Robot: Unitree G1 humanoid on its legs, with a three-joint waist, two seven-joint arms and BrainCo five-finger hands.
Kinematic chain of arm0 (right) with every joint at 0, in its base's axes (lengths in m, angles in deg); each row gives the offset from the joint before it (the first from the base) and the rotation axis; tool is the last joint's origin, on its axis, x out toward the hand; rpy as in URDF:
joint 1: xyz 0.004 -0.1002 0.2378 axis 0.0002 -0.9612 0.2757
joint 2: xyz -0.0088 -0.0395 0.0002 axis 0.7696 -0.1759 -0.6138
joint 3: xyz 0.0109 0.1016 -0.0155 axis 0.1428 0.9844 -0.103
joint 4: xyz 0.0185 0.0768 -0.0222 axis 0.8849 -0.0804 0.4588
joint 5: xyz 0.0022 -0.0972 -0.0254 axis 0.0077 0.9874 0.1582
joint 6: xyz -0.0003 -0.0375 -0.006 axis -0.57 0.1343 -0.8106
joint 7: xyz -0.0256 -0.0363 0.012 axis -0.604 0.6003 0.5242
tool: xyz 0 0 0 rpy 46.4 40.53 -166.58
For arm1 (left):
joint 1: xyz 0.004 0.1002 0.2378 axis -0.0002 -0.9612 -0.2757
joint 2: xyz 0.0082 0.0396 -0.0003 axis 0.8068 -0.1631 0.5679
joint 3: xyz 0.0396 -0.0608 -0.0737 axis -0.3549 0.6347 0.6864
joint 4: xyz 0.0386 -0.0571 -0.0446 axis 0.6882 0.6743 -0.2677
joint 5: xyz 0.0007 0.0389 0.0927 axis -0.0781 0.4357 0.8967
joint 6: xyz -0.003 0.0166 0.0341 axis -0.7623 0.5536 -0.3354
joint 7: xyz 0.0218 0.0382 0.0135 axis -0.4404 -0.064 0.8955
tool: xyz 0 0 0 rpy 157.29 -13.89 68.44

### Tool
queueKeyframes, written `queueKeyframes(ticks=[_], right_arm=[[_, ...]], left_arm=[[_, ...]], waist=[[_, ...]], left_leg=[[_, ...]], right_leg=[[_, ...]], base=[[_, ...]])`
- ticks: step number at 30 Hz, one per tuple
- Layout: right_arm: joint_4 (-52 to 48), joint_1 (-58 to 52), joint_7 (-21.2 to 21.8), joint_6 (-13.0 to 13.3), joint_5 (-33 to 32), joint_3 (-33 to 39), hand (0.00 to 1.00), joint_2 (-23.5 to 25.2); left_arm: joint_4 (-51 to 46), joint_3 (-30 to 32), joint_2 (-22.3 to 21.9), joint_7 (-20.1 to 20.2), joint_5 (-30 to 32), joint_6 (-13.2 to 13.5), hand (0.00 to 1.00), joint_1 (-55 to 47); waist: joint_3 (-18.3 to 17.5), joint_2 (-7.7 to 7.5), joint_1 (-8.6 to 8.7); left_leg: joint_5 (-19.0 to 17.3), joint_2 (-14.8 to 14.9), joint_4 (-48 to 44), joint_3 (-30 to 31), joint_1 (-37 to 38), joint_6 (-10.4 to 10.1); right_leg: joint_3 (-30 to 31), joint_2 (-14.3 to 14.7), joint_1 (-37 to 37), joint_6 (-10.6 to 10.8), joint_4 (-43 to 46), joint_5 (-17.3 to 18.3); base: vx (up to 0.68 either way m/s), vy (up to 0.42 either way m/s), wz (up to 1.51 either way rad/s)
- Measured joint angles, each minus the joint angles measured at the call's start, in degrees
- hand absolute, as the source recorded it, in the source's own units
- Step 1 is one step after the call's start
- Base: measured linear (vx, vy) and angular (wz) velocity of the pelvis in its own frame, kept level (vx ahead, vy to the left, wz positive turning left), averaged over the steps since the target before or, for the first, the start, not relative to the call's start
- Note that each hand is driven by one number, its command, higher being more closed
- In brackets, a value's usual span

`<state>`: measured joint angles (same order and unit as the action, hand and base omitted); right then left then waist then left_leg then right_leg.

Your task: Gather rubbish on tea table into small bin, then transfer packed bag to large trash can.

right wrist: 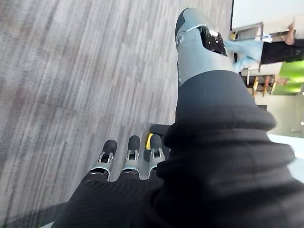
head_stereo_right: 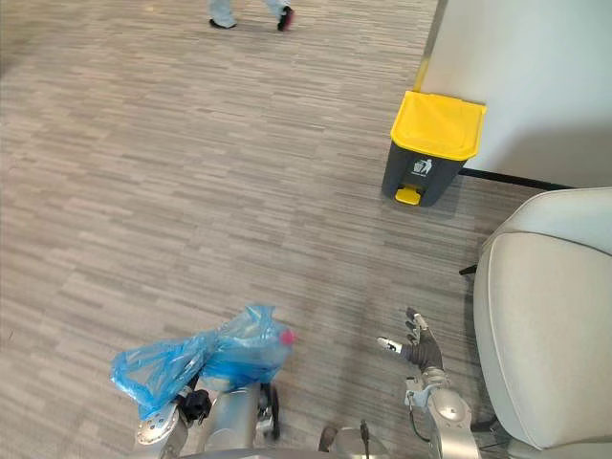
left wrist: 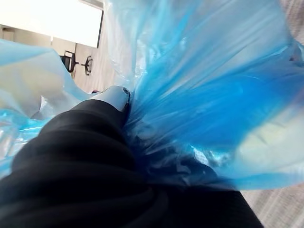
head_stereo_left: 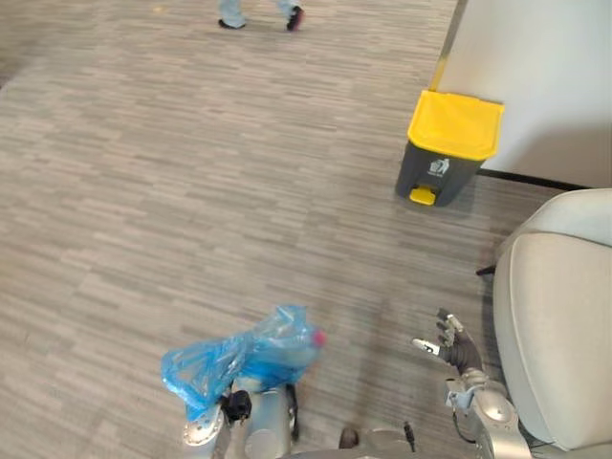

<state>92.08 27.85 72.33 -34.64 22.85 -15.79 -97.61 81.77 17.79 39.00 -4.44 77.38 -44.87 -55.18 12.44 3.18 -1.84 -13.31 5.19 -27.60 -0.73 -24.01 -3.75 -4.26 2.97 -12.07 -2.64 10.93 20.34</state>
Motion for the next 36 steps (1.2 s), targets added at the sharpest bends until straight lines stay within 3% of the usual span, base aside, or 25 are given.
queueKeyframes(ticks=[1,2,3,4,5,7,9,13,14,15,17,18,19,20,21,22,23,24,27,28,29,30,32,35,36], right_arm=[[-0.3,-1.1,0.0,-0.2,-0.1,-0.1,0.00,0.8],[-0.4,-1.2,0.3,-0.3,-0.3,-0.8,0.00,2.0],[-0.9,-1.3,0.4,-0.3,-0.4,-0.8,0.00,2.7],[-1.9,-0.9,0.4,-0.3,-0.4,-0.7,0.00,4.1],[-2.4,-0.4,0.5,-0.2,-0.4,-0.6,0.00,4.8],[-2.1,0.9,0.7,-0.2,-0.3,-1.2,0.00,4.7],[0.3,3.3,1.6,0.4,-0.1,-3.2,0.00,4.3],[3.4,5.2,1.8,0.4,0.3,-3.3,0.00,3.8],[5.4,5.7,1.8,0.4,0.6,-3.3,0.00,2.8],[6.4,5.2,1.7,0.4,0.7,-3.2,0.00,2.6],[7.2,5.3,1.7,0.0,0.7,-2.9,0.00,1.5],[7.2,5.5,1.7,-0.1,0.7,-2.9,0.00,1.4],[7.0,5.7,1.7,-0.3,0.7,-2.9,0.00,1.0],[6.6,5.5,1.6,-0.4,0.7,-3.0,0.00,1.0],[6.2,5.3,1.6,-0.4,0.7,-2.9,0.00,1.2],[5.3,4.9,1.4,-0.3,0.7,-3.0,0.00,1.7],[5.2,5.4,1.3,0.1,0.7,-3.0,0.00,1.7],[5.1,5.8,1.2,0.3,0.7,-2.9,0.00,1.5],[5.2,7.0,0.6,0.6,0.7,-2.9,0.00,1.2],[6.0,6.8,0.3,0.6,0.7,-2.7,0.00,1.3],[6.8,6.4,0.1,0.6,0.7,-2.5,0.00,1.0],[8.1,6.2,0.0,0.6,0.7,-2.5,0.00,1.3],[8.6,5.8,-0.1,0.4,0.8,-2.7,0.00,2.4],[8.9,5.9,-0.1,0.4,2.7,-2.5,0.00,2.4],[9.4,5.8,0.0,0.4,3.2,-2.6,0.00,2.8]], left_arm=[[-0.3,-0.1,0.3,0.1,0.1,-0.4,1.00,-0.6],[-1.9,-0.1,0.9,0.0,0.1,-0.8,1.00,-1.2],[-3.2,0.1,1.4,-0.2,0.1,-1.0,1.00,-1.4],[-5.3,-0.4,2.6,-0.3,0.1,-1.0,1.00,-0.7],[-5.6,-0.8,3.4,-0.5,0.1,-1.2,1.00,0.6],[-5.4,-0.9,4.1,-0.7,0.1,-1.3,1.00,1.3],[-4.6,0.1,4.1,-1.2,0.1,-0.9,1.00,1.6],[-0.6,1.0,5.0,-1.7,0.1,-0.4,1.00,5.1],[2.2,2.3,5.5,-1.8,0.3,-0.4,1.00,5.7],[3.7,2.2,5.8,-1.8,0.3,-0.4,1.00,5.2],[5.3,2.2,5.1,-1.9,0.8,-0.6,1.00,5.4],[5.3,2.2,4.9,-1.9,0.8,-0.6,1.00,5.5],[5.7,2.8,3.7,-1.9,0.9,-0.8,1.00,5.2],[5.6,3.4,2.4,-1.9,0.8,-0.7,1.00,4.9],[5.6,3.3,1.9,-1.9,0.8,-0.7,1.00,4.8],[5.7,3.2,1.4,-1.7,0.8,-0.7,1.00,4.8],[5.7,2.8,1.5,-1.6,0.8,-0.6,1.00,4.7],[5.7,2.5,1.5,-1.6,0.8,-0.5,1.00,4.7],[5.7,2.1,1.4,-1.5,0.8,-0.5,1.00,4.2],[5.9,2.1,1.2,-1.5,0.9,-0.5,1.00,3.8],[5.9,2.1,0.7,-1.4,0.9,-0.5,1.00,3.3],[6.1,2.3,0.5,-1.5,0.9,-0.5,1.00,2.4],[6.1,2.6,0.9,-1.5,0.9,-0.6,1.00,3.0],[6.0,2.2,0.4,-1.5,1.0,-0.8,1.00,2.6],[6.0,2.3,0.7,-1.5,1.0,-1.1,1.00,2.0]], waist=[[-1.7,-0.20,-0.95],[-2.1,-2.56,-1.14],[-2.0,-3.49,-1.33],[-1.5,-5.43,-1.85],[-1.3,-6.21,-1.19],[-0.4,-5.26,0.20],[-0.7,-3.18,1.29],[-0.5,-2.91,2.82],[-0.5,-3.07,3.57],[-0.9,-2.78,4.60],[-1.8,-0.77,4.18],[-1.6,-0.46,4.04],[-0.7,0.93,4.14],[-0.3,1.46,3.42],[-0.2,1.36,3.02],[0.3,-0.27,2.07],[0.3,-1.63,1.01],[0.3,-2.19,0.73],[0.4,-2.17,-0.84],[0.7,-1.89,-0.79],[0.2,-0.90,-0.75],[-0.1,-0.73,-1.70],[-1.1,-3.91,-2.09],[-1.0,-4.16,-1.68],[-0.9,-3.92,-1.26]], left_leg=[[4.8,-0.2,-2.6,-0.2,0.9,1.2],[3.1,-0.4,-5.3,-3.9,2.4,2.6],[1.6,-0.5,-5.8,-5.5,3.5,3.1],[-1.0,-0.8,-5.9,-8.0,6.2,4.0],[-3.3,-1.6,-4.8,-8.4,9.7,4.5],[-5.3,-1.5,-0.5,-9.3,18.2,5.0],[-5.4,-0.3,7.2,-10.9,26.6,4.9],[-5.8,0.3,12.5,-10.9,32.0,4.1],[-7.3,0.8,15.0,-10.3,36.7,1.4],[-8.3,1.0,14.0,-9.0,38.6,-0.3],[-7.1,4.0,6.5,-7.4,36.4,-1.9],[-5.7,4.7,1.4,-6.8,34.2,-1.6],[3.2,7.8,-14.8,-5.3,28.1,-1.5],[4.8,9.6,-24.1,-4.6,24.4,-1.9],[2.6,9.9,-28.3,-4.5,22.3,-2.0],[-0.9,8.3,-31.2,-4.7,18.4,0.0],[-2.7,6.1,-29.5,-5.2,14.4,2.4],[-3.2,4.9,-27.2,-5.3,11.5,3.2],[-2.4,1.8,-11.2,-5.3,3.8,2.6],[0.7,1.2,-2.7,-5.3,3.7,1.9],[6.9,0.9,5.2,-5.3,4.3,1.9],[12.9,1.2,3.2,-5.3,5.2,4.8],[8.9,-1.4,2.0,-8.1,6.3,5.8],[5.0,-2.7,2.1,-11.1,10.2,7.4],[3.4,-3.2,5.0,-11.6,14.9,8.1]], right_leg=[[3.2,-1.4,-0.1,1.6,4.2,3.6],[3.0,-4.0,1.5,3.4,10.8,4.9],[2.3,-5.5,3.4,4.1,16.3,4.8],[1.4,-8.6,9.3,7.8,30.2,1.9],[-0.5,-11.3,15.0,7.7,42.8,-2.2],[-4.7,-13.5,18.6,4.0,50.2,-0.4],[-11.6,-13.8,25.7,2.5,44.5,0.6],[-15.3,-13.6,34.5,4.1,28.7,-2.6],[-15.9,-11.0,35.5,3.1,14.6,-11.7],[-13.9,-10.1,35.4,-0.6,16.4,-19.3],[-15.1,-9.4,35.3,-0.7,21.0,-13.4],[-15.5,-9.0,34.7,-0.8,21.6,-11.9],[-16.0,-6.8,29.5,-1.3,18.8,-10.0],[-16.0,-4.9,24.6,-1.5,15.0,-9.7],[-15.7,-4.1,21.4,-1.5,12.6,-9.7],[-14.4,-3.9,15.8,-1.7,8.8,-9.4],[-12.9,-4.1,11.9,-1.7,5.6,-9.3],[-12.0,-4.2,9.8,-1.4,3.7,-9.1],[-8.6,-4.6,4.4,1.7,0.8,-6.6],[-7.6,-5.0,2.3,3.2,1.2,-4.8],[-6.3,-4.6,0.9,4.5,1.5,-2.7],[-3.8,-4.8,-0.5,5.9,2.9,-0.4],[-1.7,-9.0,-0.2,5.9,4.5,-0.6],[-0.5,-12.0,1.7,7.3,12.9,-2.9],[-1.0,-13.4,4.6,7.7,22.0,-5.0]], base=[[0.84,0.335,-1.44],[0.71,0.253,-1.29],[0.66,0.208,-1.16],[0.61,0.214,-0.89],[0.61,0.201,-0.75],[0.55,0.131,-0.37],[0.61,0.103,-0.45],[0.56,0.005,0.14],[0.74,-0.116,0.52],[0.66,-0.130,0.52],[0.61,-0.161,0.15],[0.80,-0.240,0.04],[0.66,-0.203,0.01],[0.78,-0.209,-0.06],[0.49,-0.093,-0.27],[0.58,-0.080,-0.38],[0.54,-0.064,-0.49],[0.63,-0.039,-0.60],[0.55,0.077,-0.63],[0.54,0.185,-0.49],[0.66,0.264,-0.81],[0.55,0.248,-0.72],[0.53,0.219,-0.56],[0.42,0.194,-0.38],[0.41,0.192,-0.34]])
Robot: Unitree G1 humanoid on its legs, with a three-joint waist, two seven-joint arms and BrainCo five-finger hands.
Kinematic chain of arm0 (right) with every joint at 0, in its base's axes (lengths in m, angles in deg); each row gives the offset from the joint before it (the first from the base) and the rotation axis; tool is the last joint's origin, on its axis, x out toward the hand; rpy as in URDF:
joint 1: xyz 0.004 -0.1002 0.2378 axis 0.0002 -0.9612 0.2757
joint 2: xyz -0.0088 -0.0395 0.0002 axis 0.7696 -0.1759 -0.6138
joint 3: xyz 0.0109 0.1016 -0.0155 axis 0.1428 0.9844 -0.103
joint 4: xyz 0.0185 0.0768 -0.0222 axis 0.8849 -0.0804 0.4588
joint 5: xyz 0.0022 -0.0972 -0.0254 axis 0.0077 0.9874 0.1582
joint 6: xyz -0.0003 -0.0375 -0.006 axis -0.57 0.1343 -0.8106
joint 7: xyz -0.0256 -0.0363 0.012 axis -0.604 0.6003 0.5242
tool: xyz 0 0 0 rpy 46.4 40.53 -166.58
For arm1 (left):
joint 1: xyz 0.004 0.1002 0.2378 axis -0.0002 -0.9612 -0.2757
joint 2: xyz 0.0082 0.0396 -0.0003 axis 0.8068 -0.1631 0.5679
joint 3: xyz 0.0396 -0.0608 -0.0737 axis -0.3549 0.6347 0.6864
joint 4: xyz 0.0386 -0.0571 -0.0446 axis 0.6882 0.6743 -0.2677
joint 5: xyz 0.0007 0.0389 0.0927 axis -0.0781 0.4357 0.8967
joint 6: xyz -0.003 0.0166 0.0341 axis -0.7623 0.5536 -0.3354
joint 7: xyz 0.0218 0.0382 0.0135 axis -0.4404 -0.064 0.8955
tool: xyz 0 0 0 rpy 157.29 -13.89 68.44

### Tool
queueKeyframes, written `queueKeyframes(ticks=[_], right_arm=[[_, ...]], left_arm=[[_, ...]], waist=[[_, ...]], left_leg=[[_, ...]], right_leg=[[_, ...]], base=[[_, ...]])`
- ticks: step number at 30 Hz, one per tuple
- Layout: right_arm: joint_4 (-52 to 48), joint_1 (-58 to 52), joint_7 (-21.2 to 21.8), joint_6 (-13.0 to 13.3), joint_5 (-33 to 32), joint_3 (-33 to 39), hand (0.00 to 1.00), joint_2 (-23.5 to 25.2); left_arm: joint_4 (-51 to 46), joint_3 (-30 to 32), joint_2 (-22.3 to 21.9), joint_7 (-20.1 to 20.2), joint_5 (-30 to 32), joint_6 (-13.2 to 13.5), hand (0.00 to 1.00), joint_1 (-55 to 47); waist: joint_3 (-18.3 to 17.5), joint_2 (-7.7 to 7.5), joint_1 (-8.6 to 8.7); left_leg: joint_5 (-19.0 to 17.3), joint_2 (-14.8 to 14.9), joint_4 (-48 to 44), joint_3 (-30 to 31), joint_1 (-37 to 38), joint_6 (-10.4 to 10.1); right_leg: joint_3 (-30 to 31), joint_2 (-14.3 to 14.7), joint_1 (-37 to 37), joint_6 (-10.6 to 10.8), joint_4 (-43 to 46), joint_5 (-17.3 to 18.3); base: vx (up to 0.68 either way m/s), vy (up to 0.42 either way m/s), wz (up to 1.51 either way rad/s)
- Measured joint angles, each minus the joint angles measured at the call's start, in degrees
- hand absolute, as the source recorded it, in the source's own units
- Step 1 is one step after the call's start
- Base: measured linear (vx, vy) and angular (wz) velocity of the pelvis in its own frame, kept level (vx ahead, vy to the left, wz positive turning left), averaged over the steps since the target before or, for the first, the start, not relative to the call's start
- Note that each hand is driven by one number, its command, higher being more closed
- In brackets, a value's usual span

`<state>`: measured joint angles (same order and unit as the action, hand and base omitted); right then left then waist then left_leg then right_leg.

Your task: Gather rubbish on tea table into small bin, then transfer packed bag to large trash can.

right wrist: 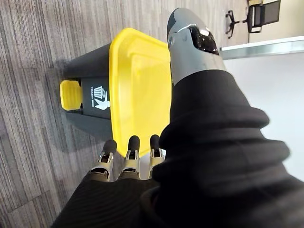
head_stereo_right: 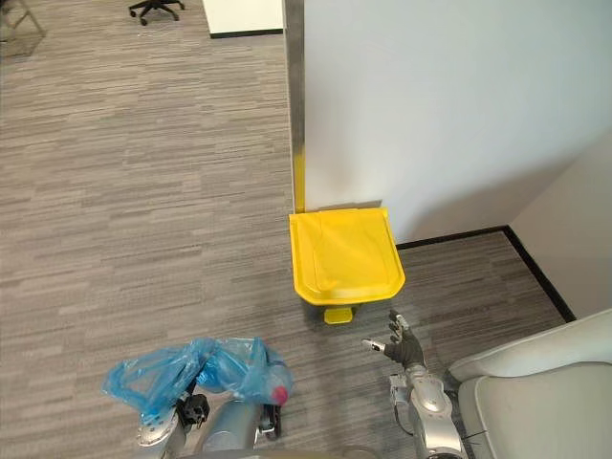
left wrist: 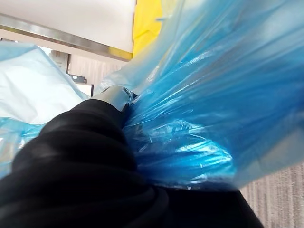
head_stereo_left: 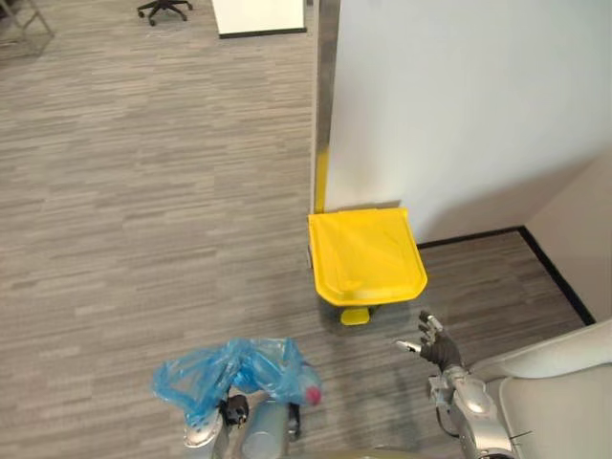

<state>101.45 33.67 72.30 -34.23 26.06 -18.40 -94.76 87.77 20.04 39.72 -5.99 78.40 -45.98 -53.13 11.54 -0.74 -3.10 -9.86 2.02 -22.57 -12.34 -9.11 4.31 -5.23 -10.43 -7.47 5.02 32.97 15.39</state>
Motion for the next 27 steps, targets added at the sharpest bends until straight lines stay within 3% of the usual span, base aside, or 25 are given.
queueKeyframes(ticks=[2,3,5,6,7,8,9,12,20,27], right_arm=[[0.5,-0.2,-0.1,0.0,0.8,-0.1,0.00,0.2],[0.5,0.0,-0.2,0.0,1.6,-0.2,0.00,0.0],[0.8,-0.1,-1.0,0.2,1.6,-0.1,0.00,0.0],[1.1,-0.4,-1.0,0.2,1.6,-0.1,0.00,0.1],[1.1,-0.9,-1.1,0.2,1.6,0.0,0.00,0.1],[1.1,-0.9,-1.1,0.2,1.6,0.0,0.00,0.1],[1.1,-2.2,-1.3,0.2,1.6,0.9,0.00,-0.3],[0.5,-2.2,-1.4,0.3,1.6,1.0,0.00,-0.4],[-0.8,-4.9,-3.5,0.5,1.4,4.2,0.00,1.0],[-0.7,-3.8,-5.3,0.5,1.2,4.9,0.00,3.0]], left_arm=[[0.0,0.0,0.8,-0.1,0.0,-0.1,1.00,-0.6],[0.0,0.0,1.1,-0.2,0.0,0.0,1.00,-0.6],[0.2,1.3,2.1,-0.3,0.0,0.0,1.00,0.3],[0.2,1.9,2.6,-0.4,0.0,0.0,1.00,0.6],[0.2,2.4,2.9,-0.4,0.0,0.0,1.00,0.6],[0.2,2.4,2.9,-0.4,0.0,0.0,1.00,0.6],[0.2,2.9,2.1,-0.6,0.0,0.0,1.00,0.6],[-0.6,3.9,0.2,-1.2,0.1,0.6,1.00,-0.6],[-0.6,2.5,-0.6,-1.3,0.3,0.6,1.00,0.6],[-0.7,1.1,-0.6,-1.3,0.2,0.6,1.00,-0.1]], waist=[[0.1,0.66,1.20],[0.1,0.77,2.11],[0.0,0.74,2.34],[0.0,0.47,2.25],[-0.1,-0.04,2.22],[-0.1,-0.04,2.22],[-1.3,1.53,2.23],[-2.8,3.35,1.65],[-3.5,1.75,2.17],[-3.6,1.74,1.88]], left_leg=[[0.1,0.0,3.8,0.1,5.1,-0.3],[0.2,0.4,5.8,-0.3,7.2,-0.5],[0.3,0.9,6.3,-0.2,8.4,-0.6],[0.3,0.7,6.3,-0.1,9.2,-0.7],[0.0,-0.2,6.3,0.3,10.2,-1.2],[0.0,-0.2,6.3,0.3,10.2,-1.2],[-0.4,0.2,7.5,1.6,11.8,-2.2],[-0.4,1.6,10.3,1.4,12.7,-3.1],[-0.5,1.5,12.5,2.6,15.4,-4.2],[-2.2,1.6,12.2,0.8,14.0,-4.5]], right_leg=[[-2.8,-0.4,2.9,-1.8,4.1,2.6],[-4.9,0.1,6.5,-2.0,3.1,3.4],[-5.7,2.0,11.2,-2.0,-4.6,2.9],[-5.7,3.0,11.9,-2.5,-12.5,-1.3],[-5.3,3.3,11.9,-2.4,-16.5,-10.0],[-5.3,3.3,11.9,-2.4,-16.5,-10.0],[-5.9,3.7,10.4,-1.8,-17.5,-10.4],[-6.3,5.6,7.5,-2.3,-23.4,-11.7],[-9.2,5.9,2.6,-1.9,-28.7,-13.1],[-9.3,5.5,4.5,-1.2,-27.8,-13.0]], base=[[0.40,0.144,-0.10],[0.31,0.073,0.13],[0.29,0.000,0.21],[0.35,-0.049,0.29],[0.29,-0.062,0.25],[0.31,-0.075,0.38],[0.30,-0.070,0.17],[0.26,-0.084,0.02],[0.07,-0.003,0.10],[-0.05,0.029,0.00]])
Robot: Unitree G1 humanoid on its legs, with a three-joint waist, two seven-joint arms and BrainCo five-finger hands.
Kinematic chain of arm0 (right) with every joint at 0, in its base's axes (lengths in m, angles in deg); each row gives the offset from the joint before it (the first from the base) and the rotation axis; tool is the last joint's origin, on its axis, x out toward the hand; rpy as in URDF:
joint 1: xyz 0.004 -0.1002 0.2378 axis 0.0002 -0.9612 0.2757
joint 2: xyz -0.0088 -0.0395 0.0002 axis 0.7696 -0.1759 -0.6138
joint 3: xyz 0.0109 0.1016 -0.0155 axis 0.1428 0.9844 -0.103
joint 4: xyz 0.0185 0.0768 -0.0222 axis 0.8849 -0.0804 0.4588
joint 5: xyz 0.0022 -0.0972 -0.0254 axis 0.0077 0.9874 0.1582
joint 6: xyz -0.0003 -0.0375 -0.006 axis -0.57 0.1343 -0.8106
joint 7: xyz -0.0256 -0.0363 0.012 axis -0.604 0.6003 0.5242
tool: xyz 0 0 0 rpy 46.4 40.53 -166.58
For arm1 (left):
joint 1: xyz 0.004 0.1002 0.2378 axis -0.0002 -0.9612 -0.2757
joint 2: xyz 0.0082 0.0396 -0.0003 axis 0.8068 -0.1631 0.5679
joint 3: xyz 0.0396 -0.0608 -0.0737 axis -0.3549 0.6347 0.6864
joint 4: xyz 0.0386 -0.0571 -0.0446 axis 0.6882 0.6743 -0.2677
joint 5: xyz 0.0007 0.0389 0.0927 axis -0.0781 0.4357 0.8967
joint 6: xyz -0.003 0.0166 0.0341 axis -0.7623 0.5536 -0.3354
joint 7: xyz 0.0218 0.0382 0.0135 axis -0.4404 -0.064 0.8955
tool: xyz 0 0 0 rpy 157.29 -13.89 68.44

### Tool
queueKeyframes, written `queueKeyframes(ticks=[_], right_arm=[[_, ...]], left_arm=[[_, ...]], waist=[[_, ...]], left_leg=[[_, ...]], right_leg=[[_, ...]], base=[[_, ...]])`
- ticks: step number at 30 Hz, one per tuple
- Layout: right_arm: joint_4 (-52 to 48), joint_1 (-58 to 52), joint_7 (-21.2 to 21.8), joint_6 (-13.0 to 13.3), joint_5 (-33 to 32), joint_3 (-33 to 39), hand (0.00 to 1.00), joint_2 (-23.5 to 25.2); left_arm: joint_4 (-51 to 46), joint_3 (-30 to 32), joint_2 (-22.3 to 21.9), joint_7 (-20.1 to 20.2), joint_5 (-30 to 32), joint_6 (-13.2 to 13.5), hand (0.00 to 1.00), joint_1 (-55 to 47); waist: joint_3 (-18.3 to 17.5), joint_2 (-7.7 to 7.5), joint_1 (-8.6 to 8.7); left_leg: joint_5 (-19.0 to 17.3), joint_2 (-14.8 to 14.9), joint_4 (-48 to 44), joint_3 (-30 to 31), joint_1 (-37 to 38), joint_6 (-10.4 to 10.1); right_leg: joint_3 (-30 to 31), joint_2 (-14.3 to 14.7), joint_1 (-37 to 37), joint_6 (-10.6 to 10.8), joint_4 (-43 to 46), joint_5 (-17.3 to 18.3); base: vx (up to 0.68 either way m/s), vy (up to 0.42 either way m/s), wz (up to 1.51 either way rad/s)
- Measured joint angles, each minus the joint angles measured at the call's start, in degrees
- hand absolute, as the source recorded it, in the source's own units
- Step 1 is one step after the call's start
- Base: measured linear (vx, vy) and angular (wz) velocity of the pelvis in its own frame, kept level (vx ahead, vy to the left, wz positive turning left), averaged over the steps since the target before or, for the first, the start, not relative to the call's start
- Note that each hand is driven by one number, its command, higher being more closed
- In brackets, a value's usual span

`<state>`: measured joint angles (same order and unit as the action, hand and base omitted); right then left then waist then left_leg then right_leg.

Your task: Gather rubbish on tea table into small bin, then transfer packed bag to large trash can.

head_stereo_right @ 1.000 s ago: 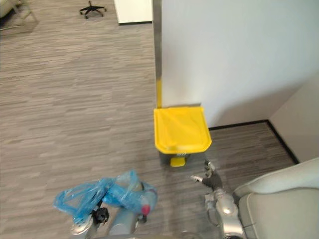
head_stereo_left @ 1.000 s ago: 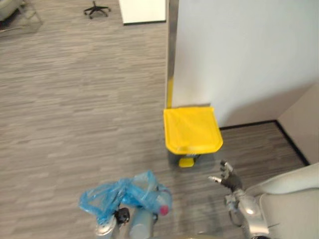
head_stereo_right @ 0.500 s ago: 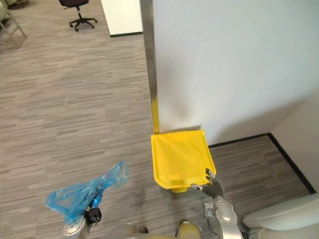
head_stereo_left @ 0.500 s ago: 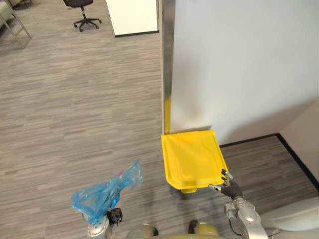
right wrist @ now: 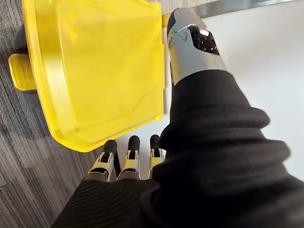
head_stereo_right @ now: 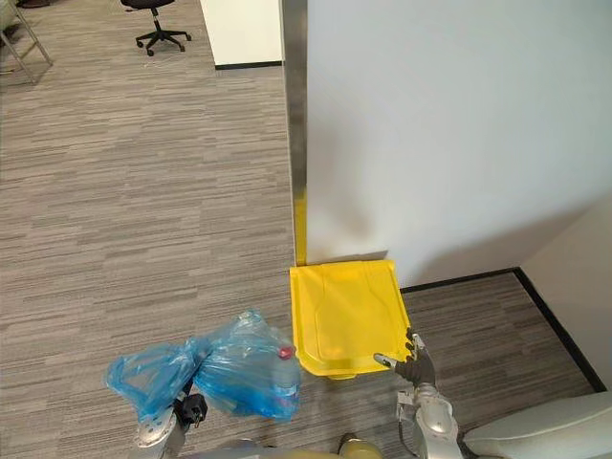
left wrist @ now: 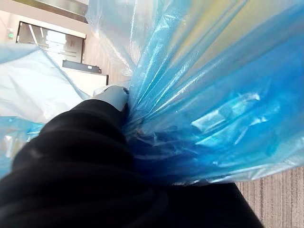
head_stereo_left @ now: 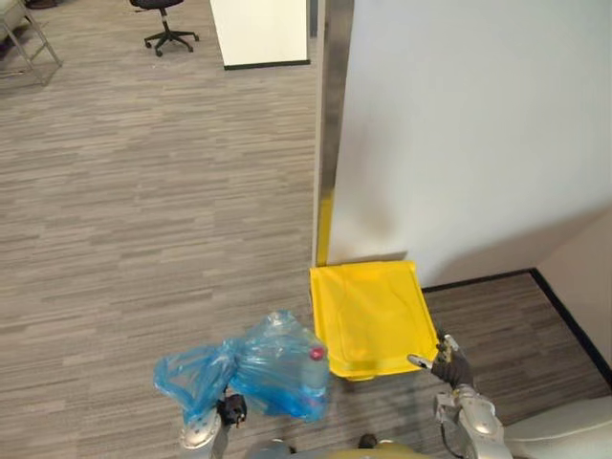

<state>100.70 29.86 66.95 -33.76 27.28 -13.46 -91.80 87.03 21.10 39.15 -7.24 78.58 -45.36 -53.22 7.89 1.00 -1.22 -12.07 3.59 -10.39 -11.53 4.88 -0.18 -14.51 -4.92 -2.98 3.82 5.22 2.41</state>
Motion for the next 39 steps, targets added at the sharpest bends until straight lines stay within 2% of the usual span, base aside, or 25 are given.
queueKeyframes(ticks=[2,4,5,6,8,10,11,12,13,14,15,17,19,22,24,25,26,28,31,32,34,35,37,38,39], right_arm=[[-0.1,1.0,-0.6,0.0,-0.4,0.0,0.00,0.1],[-0.2,1.1,-0.7,0.0,-1.9,0.9,0.00,0.5],[-0.1,1.3,-0.8,-0.1,-2.0,1.6,0.00,0.5],[0.3,1.6,-0.9,-0.1,-2.1,2.8,0.00,0.3],[0.1,1.7,-0.9,-0.1,-2.1,2.7,0.00,0.3],[0.2,2.2,-1.2,-0.1,-2.1,2.7,0.00,0.1],[0.3,2.5,-1.5,-0.1,-2.2,2.8,0.00,-0.2],[0.3,3.7,-1.8,-0.1,-2.5,2.8,0.00,-1.1],[0.2,5.0,-1.8,-0.1,-2.6,2.8,0.00,-1.8],[-0.7,6.5,-1.8,-0.1,-2.7,4.0,0.00,-2.6],[-2.1,5.8,-2.0,-0.1,-2.8,6.3,0.00,-2.3],[-8.2,3.8,-4.4,-0.6,-3.8,10.2,0.00,-1.6],[-13.7,2.6,-7.7,-0.6,-3.7,12.2,0.00,-0.7],[-17.4,2.0,-16.8,-1.6,-1.1,16.9,0.00,0.6],[-17.7,1.2,-20.9,-2.5,-0.6,20.8,0.00,1.1],[-17.7,-0.1,-22.7,-2.6,-0.2,22.6,0.00,1.1],[-17.1,-0.4,-23.7,-2.9,-0.1,23.6,0.00,1.8],[-16.8,-0.9,-25.4,-3.8,0.1,24.2,0.00,2.7],[-14.3,0.3,-26.1,-4.6,0.1,24.4,0.00,2.6],[-13.7,0.5,-26.1,-4.7,0.1,24.3,0.00,2.7],[-10.5,0.9,-22.1,-5.3,-1.2,21.6,0.00,2.8],[-9.2,0.9,-18.4,-6.2,-2.8,19.0,0.00,2.8],[-4.9,1.0,-11.2,-6.6,-5.0,11.0,0.00,2.8],[-3.2,1.1,-7.7,-6.7,-5.5,7.9,0.00,2.9],[-1.8,1.2,-5.5,-6.8,-6.2,5.8,0.00,3.1]], left_arm=[[-0.2,-0.3,0.0,0.0,-0.1,0.0,1.00,-0.6],[-0.3,-2.3,1.2,0.0,-0.2,-0.3,1.00,-1.0],[-0.3,-2.5,1.1,0.0,-0.2,-0.5,1.00,-0.8],[-0.1,-3.3,1.4,-0.1,-0.2,-0.7,1.00,-0.1],[0.1,-3.5,2.0,-0.1,-0.3,-0.7,1.00,0.8],[2.9,-3.3,4.8,-0.2,-0.3,-0.7,1.00,4.8],[3.5,-3.2,5.1,-0.3,-0.3,-0.7,1.00,5.6],[4.0,-3.0,5.2,-0.6,-0.3,-0.6,1.00,6.6],[4.2,-2.9,5.1,-0.8,-0.3,-0.6,1.00,7.5],[4.1,-3.4,5.3,-1.3,-0.3,-0.7,1.00,9.4],[4.1,-4.1,5.0,-1.2,-0.3,-0.7,1.00,10.7],[2.3,-4.5,4.0,-1.3,-0.4,-0.7,1.00,11.0],[1.7,-4.5,3.7,-1.5,-0.4,-0.7,1.00,11.1],[1.7,-5.1,3.7,-3.0,-0.5,-0.8,1.00,11.8],[1.3,-5.8,3.7,-3.2,-0.5,-0.8,1.00,12.2],[0.5,-6.1,3.6,-3.4,-0.5,-0.7,1.00,12.2],[0.5,-6.1,3.9,-3.7,-0.5,-0.7,1.00,12.1],[0.7,-6.0,3.9,-3.9,-0.5,-0.7,1.00,10.4],[1.1,-6.2,3.8,-3.9,-0.5,-0.8,1.00,9.1],[1.4,-6.2,3.7,-3.9,-0.5,-0.8,1.00,9.1],[1.7,-6.4,3.7,-3.7,-0.5,-0.9,1.00,9.2],[1.6,-6.1,3.8,-3.5,-0.5,-0.9,1.00,9.3],[1.6,-6.2,3.9,-2.5,-0.5,-0.9,1.00,9.3],[1.4,-6.1,3.9,-2.0,-0.4,-0.9,1.00,9.2],[1.4,-5.6,4.1,-1.5,-0.4,-1.0,1.00,9.2]], waist=[[0.6,-0.68,-0.22],[2.1,-2.64,0.48],[2.7,-2.80,0.57],[4.1,-1.15,0.55],[4.7,-1.17,0.43],[5.6,-2.57,0.85],[5.8,-2.73,1.11],[5.9,-2.06,0.87],[6.3,-1.30,0.43],[8.3,0.68,0.59],[9.2,1.21,1.15],[9.3,1.41,1.21],[9.3,1.34,0.92],[9.1,0.69,0.25],[9.0,-0.05,0.82],[8.5,0.24,0.74],[8.7,-0.65,0.27],[8.1,-0.88,0.38],[6.3,-0.13,0.33],[6.2,-0.01,0.33],[6.0,0.27,0.61],[6.0,0.25,0.38],[5.5,0.59,0.41],[5.4,1.01,0.49],[4.7,-0.59,0.73]], left_leg=[[-2.6,-0.3,-2.0,-1.5,-0.8,0.4],[-4.8,-2.2,-3.8,-0.4,0.6,1.7],[-5.1,-2.5,-3.9,0.2,1.4,2.4],[-6.7,-0.9,-6.9,1.1,2.7,3.5],[-8.2,0.1,-8.6,1.8,3.3,3.4],[-10.4,0.1,-10.4,4.0,5.2,3.1],[-11.1,-0.1,-11.1,4.4,5.5,3.0],[-12.7,0.1,-13.2,5.8,5.7,1.9],[-14.0,0.9,-14.4,6.6,5.0,1.0],[-14.8,1.8,-15.0,9.0,4.8,0.2],[-14.9,1.5,-15.1,10.9,5.1,0.0],[-14.8,1.2,-17.2,11.8,5.7,-0.1],[-14.6,1.5,-20.0,11.1,5.0,-0.3],[-14.7,2.7,-21.4,9.4,4.5,-0.6],[-15.5,3.4,-19.0,10.2,4.8,-0.9],[-17.8,4.1,-15.3,12.7,5.3,-0.7],[-18.2,4.2,-14.4,12.6,5.4,-0.9],[-18.2,5.5,-13.4,12.9,5.9,-1.0],[-17.2,7.6,-10.2,12.7,6.1,-2.3],[-16.5,7.9,-9.2,12.7,6.2,-2.4],[-13.5,9.6,-5.8,12.8,6.6,-3.1],[-12.2,10.3,-4.3,13.1,6.6,-2.9],[-10.4,12.3,-1.4,14.9,5.5,-0.9],[-10.2,13.2,0.0,15.2,5.5,-1.2],[-9.9,12.6,0.1,15.8,5.1,-2.4]], right_leg=[[0.5,-1.7,3.3,0.1,7.0,4.3],[-0.4,-5.9,5.6,0.8,19.0,8.4],[-1.1,-7.2,7.3,0.5,24.4,8.4],[-2.8,-7.1,13.6,-2.1,31.8,11.0],[-3.8,-6.2,15.8,-2.3,29.1,10.7],[-5.2,-5.5,18.9,1.6,14.9,5.0],[-6.8,-6.1,19.1,2.0,14.5,3.8],[-7.0,-5.5,17.3,3.3,13.1,2.6],[-5.4,-4.4,16.8,3.3,12.0,2.3],[-4.9,-3.3,16.6,6.0,14.1,4.7],[-3.7,-3.5,17.1,6.4,16.8,5.8],[-2.7,-4.6,18.5,4.3,23.7,11.3],[-3.8,-5.2,18.8,4.4,25.3,12.8],[-6.6,-5.4,19.1,5.7,25.5,11.7],[-7.3,-4.8,19.5,5.3,25.0,11.1],[-7.3,-3.2,20.8,4.1,24.5,10.4],[-6.4,-2.4,21.4,2.8,24.1,9.5],[-4.8,0.0,21.4,1.0,23.5,8.6],[-4.6,2.3,22.6,1.0,22.9,8.6],[-4.6,2.6,22.7,1.0,22.9,8.6],[-2.2,4.1,23.3,1.0,22.9,8.7],[-2.4,4.6,23.4,0.7,22.3,9.1],[-5.9,4.7,23.5,2.3,21.7,11.0],[-2.5,5.0,25.9,-2.8,28.7,11.9],[2.5,5.3,26.2,-5.2,31.4,14.7]], base=[[-0.10,0.052,-0.20],[-0.06,0.029,0.12],[0.07,0.034,0.16],[0.09,0.045,0.07],[0.12,0.025,0.17],[0.23,-0.053,0.48],[0.31,-0.094,0.32],[0.30,-0.082,-0.05],[0.41,-0.095,-0.08],[0.32,-0.073,0.24],[0.34,-0.095,0.53],[0.28,-0.098,0.26],[0.22,-0.062,-0.32],[0.10,-0.054,-0.53],[-0.06,-0.107,0.05],[-0.11,-0.150,-0.05],[-0.12,-0.172,-0.12],[-0.11,-0.249,-0.06],[-0.02,-0.223,-0.07],[0.00,-0.333,0.16],[-0.01,-0.254,0.27],[-0.05,-0.269,0.38],[-0.06,-0.320,0.61],[-0.04,-0.263,0.74],[-0.02,-0.241,0.82]])
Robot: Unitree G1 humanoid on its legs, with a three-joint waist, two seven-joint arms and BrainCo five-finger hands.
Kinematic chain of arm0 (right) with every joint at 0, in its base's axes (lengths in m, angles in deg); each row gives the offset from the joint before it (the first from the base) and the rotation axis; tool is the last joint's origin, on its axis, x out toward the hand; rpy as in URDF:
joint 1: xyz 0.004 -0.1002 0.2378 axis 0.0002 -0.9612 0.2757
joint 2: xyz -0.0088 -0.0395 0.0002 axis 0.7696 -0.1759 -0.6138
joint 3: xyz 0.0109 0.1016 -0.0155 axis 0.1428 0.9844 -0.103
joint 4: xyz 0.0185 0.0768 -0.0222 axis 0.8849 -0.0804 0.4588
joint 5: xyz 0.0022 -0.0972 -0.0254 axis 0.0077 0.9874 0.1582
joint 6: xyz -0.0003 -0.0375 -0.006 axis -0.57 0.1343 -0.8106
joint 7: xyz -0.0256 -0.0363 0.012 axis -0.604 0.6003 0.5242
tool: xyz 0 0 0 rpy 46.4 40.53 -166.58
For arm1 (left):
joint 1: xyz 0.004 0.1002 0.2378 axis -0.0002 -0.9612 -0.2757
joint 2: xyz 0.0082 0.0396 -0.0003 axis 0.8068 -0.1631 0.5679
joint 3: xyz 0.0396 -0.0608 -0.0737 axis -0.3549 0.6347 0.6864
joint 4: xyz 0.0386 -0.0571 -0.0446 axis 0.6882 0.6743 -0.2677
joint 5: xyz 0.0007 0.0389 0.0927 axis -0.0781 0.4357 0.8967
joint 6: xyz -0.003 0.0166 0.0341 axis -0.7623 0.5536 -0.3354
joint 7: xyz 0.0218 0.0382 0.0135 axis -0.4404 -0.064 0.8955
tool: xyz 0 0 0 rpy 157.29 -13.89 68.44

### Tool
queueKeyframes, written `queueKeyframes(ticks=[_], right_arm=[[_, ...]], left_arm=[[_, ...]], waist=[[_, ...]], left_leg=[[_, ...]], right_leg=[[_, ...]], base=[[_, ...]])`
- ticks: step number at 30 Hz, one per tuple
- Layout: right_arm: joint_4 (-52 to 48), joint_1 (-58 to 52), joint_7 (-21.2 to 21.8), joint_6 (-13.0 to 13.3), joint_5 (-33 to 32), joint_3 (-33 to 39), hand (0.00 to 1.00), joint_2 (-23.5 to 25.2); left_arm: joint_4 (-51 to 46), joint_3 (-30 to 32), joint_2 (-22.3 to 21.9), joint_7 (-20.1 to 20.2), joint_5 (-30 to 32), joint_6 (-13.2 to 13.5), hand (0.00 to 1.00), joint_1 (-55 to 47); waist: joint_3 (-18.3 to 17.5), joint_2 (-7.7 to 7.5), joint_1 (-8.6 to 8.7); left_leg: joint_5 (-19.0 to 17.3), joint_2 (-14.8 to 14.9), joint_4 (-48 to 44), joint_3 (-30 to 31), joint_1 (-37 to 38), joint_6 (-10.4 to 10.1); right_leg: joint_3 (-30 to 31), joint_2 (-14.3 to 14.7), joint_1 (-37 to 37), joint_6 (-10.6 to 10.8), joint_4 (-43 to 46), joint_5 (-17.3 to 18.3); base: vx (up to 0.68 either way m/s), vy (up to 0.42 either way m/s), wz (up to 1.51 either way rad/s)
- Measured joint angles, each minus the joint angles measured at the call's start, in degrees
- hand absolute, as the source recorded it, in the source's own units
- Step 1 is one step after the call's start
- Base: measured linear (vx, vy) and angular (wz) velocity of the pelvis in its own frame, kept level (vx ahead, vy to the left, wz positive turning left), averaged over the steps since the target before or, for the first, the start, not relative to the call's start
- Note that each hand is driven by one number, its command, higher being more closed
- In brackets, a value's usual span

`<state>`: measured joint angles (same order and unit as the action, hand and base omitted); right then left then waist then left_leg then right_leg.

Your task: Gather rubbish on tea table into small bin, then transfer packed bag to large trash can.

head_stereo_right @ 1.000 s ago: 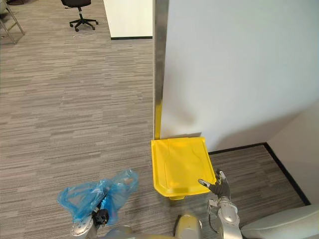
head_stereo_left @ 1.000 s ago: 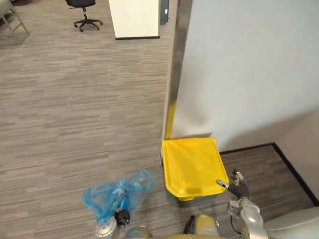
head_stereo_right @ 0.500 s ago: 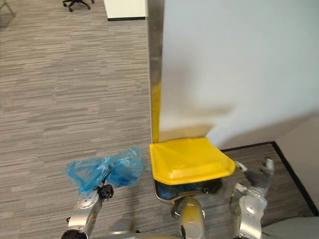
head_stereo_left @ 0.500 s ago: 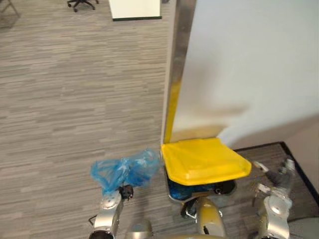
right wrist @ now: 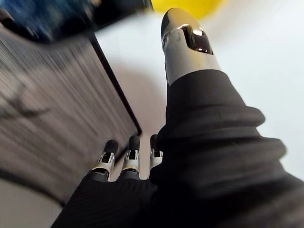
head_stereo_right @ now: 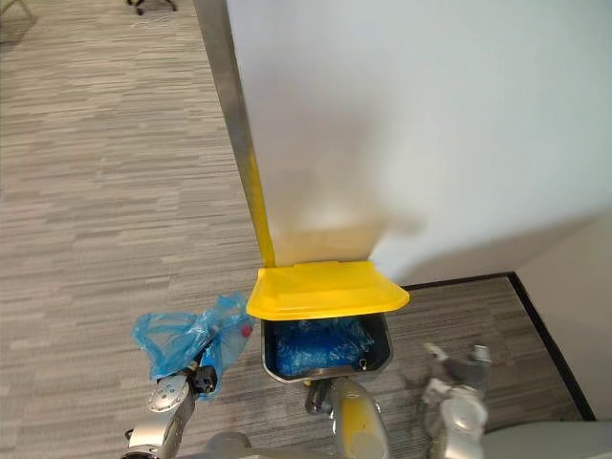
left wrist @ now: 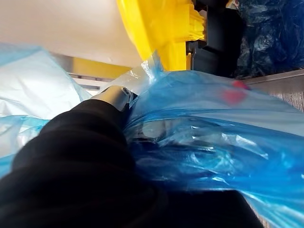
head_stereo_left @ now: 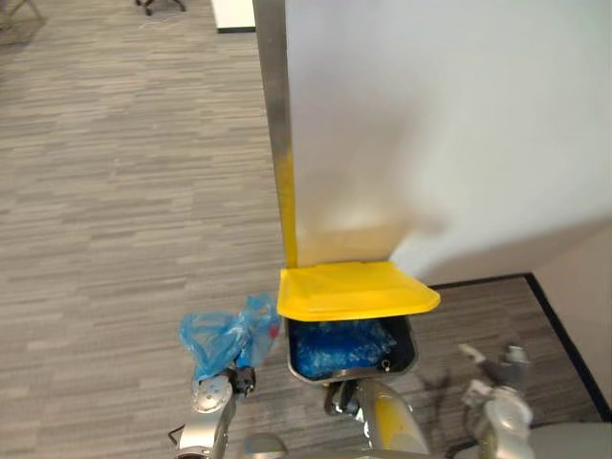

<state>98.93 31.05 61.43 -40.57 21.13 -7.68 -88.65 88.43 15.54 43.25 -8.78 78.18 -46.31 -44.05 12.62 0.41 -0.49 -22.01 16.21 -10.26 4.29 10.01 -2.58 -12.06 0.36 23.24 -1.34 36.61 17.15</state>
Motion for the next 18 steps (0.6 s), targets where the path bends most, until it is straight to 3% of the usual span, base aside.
queueKeyframes(ticks=[1,2,4,6,7,8,9,10,11,12,14,17,18], right_arm=[[2.8,1.1,3.2,0.0,-0.6,-2.4,0.00,0.4],[5.7,3.8,5.7,0.1,-1.0,-5.8,0.00,0.3],[7.8,5.6,7.9,0.5,-1.6,-9.2,0.00,0.6],[9.6,7.8,8.9,0.5,-2.6,-12.6,0.00,1.0],[10.1,9.6,8.9,0.4,-2.6,-14.1,0.00,0.9],[11.3,13.6,8.8,0.3,-2.7,-15.6,0.00,0.7],[12.4,15.7,8.7,-0.2,-2.7,-16.3,0.00,0.8],[14.5,19.0,8.6,-0.4,-3.2,-17.2,0.00,0.4],[15.3,23.7,8.2,-0.4,-3.9,-17.3,0.00,0.1],[15.7,25.8,7.9,-0.3,-4.5,-17.3,0.00,-0.2],[16.2,36.0,7.0,0.4,-6.1,-17.3,0.00,-1.6],[17.0,41.2,6.1,0.4,-7.8,-17.4,0.00,-2.8],[17.1,43.5,6.1,0.4,-8.7,-17.4,0.00,-3.7]], left_arm=[[0.3,0.5,-0.6,0.3,0.1,-0.1,1.00,0.0],[1.0,0.7,-1.2,0.7,0.1,0.0,1.00,-0.1],[2.2,0.7,-1.5,1.6,0.1,0.0,1.00,0.6],[2.8,0.4,-1.7,1.6,0.1,0.1,1.00,1.7],[2.8,0.4,-1.9,1.6,0.1,0.2,1.00,2.9],[3.8,0.5,-2.2,1.6,0.1,0.8,1.00,5.3],[4.8,0.6,-1.8,1.6,0.1,0.8,1.00,6.7],[6.2,0.6,-1.4,1.5,0.1,0.5,1.00,7.1],[6.0,0.5,-1.8,1.4,0.0,0.4,1.00,5.8],[5.9,0.4,-1.9,1.4,0.0,0.4,1.00,5.2],[5.9,-0.4,-0.7,1.4,0.0,0.4,1.00,4.7],[5.5,-1.0,-0.2,1.4,0.0,0.4,1.00,4.8],[5.0,-1.4,-0.2,1.4,-0.1,0.4,1.00,4.9]], waist=[[-0.6,-0.24,-0.22],[-1.0,0.49,-0.43],[-1.0,0.58,0.14],[-1.4,1.11,0.31],[-1.3,1.85,0.24],[0.4,3.02,-1.10],[1.1,1.29,-1.52],[1.8,1.11,-0.47],[2.2,0.59,-1.44],[2.7,1.33,-2.06],[4.4,2.86,-3.45],[4.8,2.92,-3.46],[5.1,2.78,-3.63]], left_leg=[[0.6,-0.4,-3.8,1.0,-1.2,-3.4],[-0.7,-2.6,-16.2,0.2,-6.8,-4.8],[-1.2,-6.6,-25.2,0.0,-9.8,-3.8],[-2.9,-10.5,-27.9,-2.2,-11.8,-0.8],[-4.6,-12.2,-27.5,-3.8,-13.3,2.2],[-8.0,-11.5,-24.1,-5.5,-15.0,5.8],[-7.9,-11.4,-23.8,-6.6,-15.3,5.9],[-7.7,-11.7,-23.6,-4.9,-16.2,5.4],[-5.8,-12.0,-21.7,-2.9,-15.8,2.1],[-5.4,-11.9,-21.5,-2.1,-15.9,1.6],[-3.0,-11.2,-21.2,-0.9,-17.4,0.1],[-1.7,-11.2,-18.8,0.2,-17.2,-1.4],[-1.0,-10.9,-18.1,0.7,-17.1,-2.4]], right_leg=[[-0.9,-1.2,-1.9,1.0,-3.1,0.9],[-4.0,-2.2,-3.1,2.2,-6.3,-0.6],[-7.9,-3.3,-4.9,1.6,-10.0,-3.4],[-11.0,-3.0,-5.1,2.2,-13.5,-5.6],[-12.9,-2.6,-3.8,4.1,-14.5,-6.6],[-10.0,-2.1,0.8,1.6,-7.9,-7.2],[-6.5,-3.0,2.6,0.1,-4.2,-7.5],[-2.6,-4.4,1.3,1.1,-5.3,-7.8],[-4.0,-5.4,-2.5,1.8,-11.8,-11.6],[-4.6,-4.9,-3.0,1.6,-13.0,-12.4],[-6.7,-4.4,-2.7,-0.5,-14.1,-15.4],[-8.2,-4.3,-2.7,-0.7,-15.3,-15.5],[-8.9,-4.0,-2.9,-2.1,-15.9,-15.9]], base=[[-0.02,-0.198,0.71],[-0.05,-0.170,0.57],[-0.15,-0.164,0.54],[-0.20,-0.135,0.59],[-0.30,-0.130,0.46],[-0.32,-0.140,0.32],[-0.26,-0.143,0.70],[-0.13,-0.158,0.80],[-0.09,-0.132,0.73],[-0.11,-0.124,0.07],[-0.11,-0.137,-0.02],[0.00,-0.129,0.26],[0.03,-0.116,0.18]])
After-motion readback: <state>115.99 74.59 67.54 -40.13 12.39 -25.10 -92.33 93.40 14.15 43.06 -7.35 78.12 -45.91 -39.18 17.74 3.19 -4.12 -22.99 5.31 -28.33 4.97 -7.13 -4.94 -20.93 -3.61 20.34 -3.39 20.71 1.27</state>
